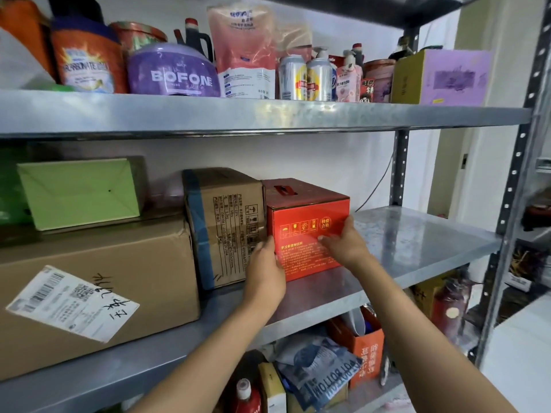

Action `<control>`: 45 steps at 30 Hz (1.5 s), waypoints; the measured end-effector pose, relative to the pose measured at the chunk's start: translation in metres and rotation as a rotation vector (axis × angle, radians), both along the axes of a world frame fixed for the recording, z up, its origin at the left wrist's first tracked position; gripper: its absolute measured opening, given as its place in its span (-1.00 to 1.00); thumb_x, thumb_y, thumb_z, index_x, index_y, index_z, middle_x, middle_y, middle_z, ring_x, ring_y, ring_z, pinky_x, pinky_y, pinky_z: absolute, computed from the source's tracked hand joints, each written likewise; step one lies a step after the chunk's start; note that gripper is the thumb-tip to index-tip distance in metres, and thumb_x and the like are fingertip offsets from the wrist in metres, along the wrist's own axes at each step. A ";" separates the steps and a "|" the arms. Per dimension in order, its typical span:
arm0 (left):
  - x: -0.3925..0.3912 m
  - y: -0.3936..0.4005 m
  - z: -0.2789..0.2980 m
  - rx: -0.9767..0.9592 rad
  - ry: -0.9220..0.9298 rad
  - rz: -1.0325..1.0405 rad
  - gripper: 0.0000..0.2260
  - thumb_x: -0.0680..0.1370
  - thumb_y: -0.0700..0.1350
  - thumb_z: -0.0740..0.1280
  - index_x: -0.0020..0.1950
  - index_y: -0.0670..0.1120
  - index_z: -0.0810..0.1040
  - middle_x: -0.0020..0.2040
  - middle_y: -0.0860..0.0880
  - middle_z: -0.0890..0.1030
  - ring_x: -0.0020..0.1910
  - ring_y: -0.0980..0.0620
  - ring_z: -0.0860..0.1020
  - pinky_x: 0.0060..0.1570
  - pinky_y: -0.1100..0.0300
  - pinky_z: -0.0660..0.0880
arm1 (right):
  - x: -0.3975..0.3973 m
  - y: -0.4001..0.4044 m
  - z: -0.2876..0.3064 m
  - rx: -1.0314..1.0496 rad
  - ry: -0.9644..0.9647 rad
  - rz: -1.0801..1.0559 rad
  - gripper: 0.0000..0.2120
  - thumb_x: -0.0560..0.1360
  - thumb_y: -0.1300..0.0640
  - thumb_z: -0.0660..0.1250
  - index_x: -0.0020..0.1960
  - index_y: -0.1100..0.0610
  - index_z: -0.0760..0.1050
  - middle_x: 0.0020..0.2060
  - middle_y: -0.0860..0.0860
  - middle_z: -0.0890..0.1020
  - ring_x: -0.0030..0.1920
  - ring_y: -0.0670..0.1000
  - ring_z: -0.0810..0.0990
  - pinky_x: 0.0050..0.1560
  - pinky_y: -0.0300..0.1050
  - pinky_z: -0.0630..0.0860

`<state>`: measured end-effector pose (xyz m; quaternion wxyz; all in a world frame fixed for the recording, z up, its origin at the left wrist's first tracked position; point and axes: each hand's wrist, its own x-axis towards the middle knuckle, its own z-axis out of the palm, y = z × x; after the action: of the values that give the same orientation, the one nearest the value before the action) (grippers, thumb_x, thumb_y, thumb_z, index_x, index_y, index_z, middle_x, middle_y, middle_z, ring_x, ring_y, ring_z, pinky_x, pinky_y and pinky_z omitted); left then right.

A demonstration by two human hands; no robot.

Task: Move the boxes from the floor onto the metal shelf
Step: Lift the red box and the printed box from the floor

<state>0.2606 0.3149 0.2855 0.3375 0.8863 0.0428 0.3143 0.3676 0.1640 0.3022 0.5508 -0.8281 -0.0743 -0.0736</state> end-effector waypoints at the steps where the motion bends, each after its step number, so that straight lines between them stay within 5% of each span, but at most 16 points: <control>1: 0.003 0.004 0.001 0.028 -0.006 -0.010 -0.62 0.57 -0.37 0.11 0.30 -0.06 0.49 0.07 -0.02 0.55 0.03 0.03 0.54 0.10 0.12 0.53 | 0.009 0.005 -0.001 -0.006 -0.001 -0.010 -0.30 0.50 0.20 0.42 0.48 0.22 0.09 0.26 0.05 0.52 0.22 0.05 0.55 0.08 -0.19 0.40; 4: 0.010 0.012 0.008 0.175 0.023 0.000 -0.61 0.55 -0.41 0.12 0.25 -0.08 0.51 0.04 -0.03 0.61 -0.01 0.02 0.59 0.02 0.14 0.56 | 0.047 0.019 -0.013 -0.008 -0.036 -0.007 -0.11 0.36 0.04 0.50 0.50 0.16 0.05 0.33 0.10 0.48 0.28 0.10 0.54 0.29 0.02 0.46; 7: 0.010 0.008 0.019 0.444 0.111 0.078 -0.53 0.52 -0.46 0.11 0.42 -0.20 0.32 0.18 -0.12 0.53 0.11 -0.08 0.55 0.08 0.09 0.53 | 0.098 0.033 -0.037 -0.026 -0.055 -0.053 0.00 0.19 -0.13 0.49 0.48 0.12 0.10 0.34 0.14 0.48 0.32 0.17 0.50 0.30 0.16 0.46; 13: 0.018 0.005 0.031 0.897 0.221 0.138 -0.52 0.51 -0.43 0.15 0.44 -0.30 0.23 0.30 -0.21 0.42 0.25 -0.17 0.45 0.10 0.01 0.48 | 0.076 0.066 -0.013 -0.080 -0.106 -0.125 -0.18 0.38 0.04 0.51 0.46 0.27 0.16 0.35 0.21 0.45 0.34 0.22 0.45 0.29 0.09 0.44; 19: 0.013 0.015 0.009 1.228 0.283 0.157 -0.53 0.60 -0.32 0.07 0.50 -0.35 0.05 0.46 -0.31 0.25 0.47 -0.23 0.18 0.45 -0.11 0.13 | 0.091 0.070 -0.016 -0.030 -0.078 -0.136 -0.38 0.37 0.03 0.51 0.30 0.21 0.33 0.24 0.17 0.56 0.25 0.19 0.53 0.20 0.01 0.48; 26: 0.004 0.021 -0.006 1.311 0.317 0.167 -0.53 0.65 -0.25 -0.07 0.52 -0.32 -0.15 0.55 -0.29 -0.05 0.54 -0.22 -0.09 0.49 -0.15 -0.12 | 0.078 0.052 -0.029 0.016 -0.052 0.012 -0.37 0.44 -0.02 0.46 0.37 0.17 0.27 0.27 0.12 0.54 0.28 0.18 0.52 0.23 -0.01 0.46; 33: -0.018 -0.001 0.002 1.329 0.272 0.191 -0.51 0.65 -0.16 -0.15 0.51 -0.28 -0.27 0.55 -0.22 -0.20 0.53 -0.17 -0.22 0.47 -0.17 -0.22 | 0.001 -0.020 -0.023 -0.662 -0.246 0.032 -0.22 0.58 -0.11 0.25 0.59 0.19 -0.07 0.59 0.10 -0.03 0.58 0.03 -0.07 0.52 -0.11 -0.07; 40: -0.066 -0.081 0.000 1.211 0.139 -0.006 -0.34 0.40 -0.21 -0.43 0.53 -0.26 -0.22 0.57 -0.19 -0.15 0.55 -0.12 -0.18 0.46 -0.14 -0.23 | -0.141 -0.124 -0.060 -0.872 -0.309 -0.124 -0.33 0.62 -0.07 0.14 0.60 0.15 -0.05 0.59 0.08 -0.03 0.58 0.01 -0.08 0.53 -0.09 -0.12; 45: -0.109 -0.155 -0.025 1.172 0.045 -0.185 -0.36 0.43 -0.17 -0.34 0.54 -0.25 -0.19 0.57 -0.19 -0.12 0.55 -0.12 -0.16 0.48 -0.12 -0.22 | -0.227 -0.191 -0.085 -0.898 -0.224 -0.244 -0.34 0.63 -0.11 0.10 0.60 0.12 -0.06 0.59 0.02 -0.08 0.58 0.00 -0.12 0.56 -0.05 -0.12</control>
<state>0.1513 0.1597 0.2608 -0.1834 0.9313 -0.2081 0.2361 0.1406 -0.0275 0.2170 0.1143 -0.9738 -0.0602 -0.1872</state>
